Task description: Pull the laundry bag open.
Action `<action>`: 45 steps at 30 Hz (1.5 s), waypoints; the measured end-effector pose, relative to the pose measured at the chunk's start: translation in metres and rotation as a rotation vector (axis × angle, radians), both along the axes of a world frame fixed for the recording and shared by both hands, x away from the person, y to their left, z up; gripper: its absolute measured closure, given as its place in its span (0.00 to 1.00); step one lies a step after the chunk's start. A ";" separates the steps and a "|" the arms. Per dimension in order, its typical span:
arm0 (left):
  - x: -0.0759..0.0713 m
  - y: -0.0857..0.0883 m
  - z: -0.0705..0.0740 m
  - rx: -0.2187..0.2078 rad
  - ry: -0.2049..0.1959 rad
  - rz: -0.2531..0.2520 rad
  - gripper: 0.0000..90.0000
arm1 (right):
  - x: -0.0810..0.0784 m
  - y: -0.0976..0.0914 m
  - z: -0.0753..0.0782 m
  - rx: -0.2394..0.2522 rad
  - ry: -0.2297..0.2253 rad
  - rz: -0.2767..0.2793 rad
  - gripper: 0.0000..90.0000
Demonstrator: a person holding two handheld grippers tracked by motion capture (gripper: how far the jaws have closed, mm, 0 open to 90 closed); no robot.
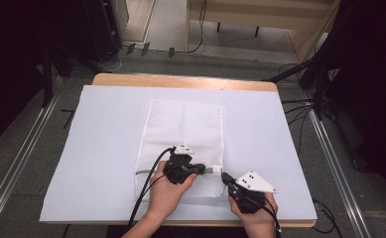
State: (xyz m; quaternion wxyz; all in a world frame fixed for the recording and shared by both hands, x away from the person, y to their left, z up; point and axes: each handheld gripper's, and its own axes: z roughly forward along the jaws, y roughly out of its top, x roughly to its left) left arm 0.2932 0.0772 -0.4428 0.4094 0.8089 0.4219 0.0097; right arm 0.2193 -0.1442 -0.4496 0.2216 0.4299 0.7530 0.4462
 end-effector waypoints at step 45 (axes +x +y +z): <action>-0.017 0.131 -0.017 0.026 0.005 0.243 0.97 | 0.004 -0.021 0.011 0.018 -0.020 -0.064 1.00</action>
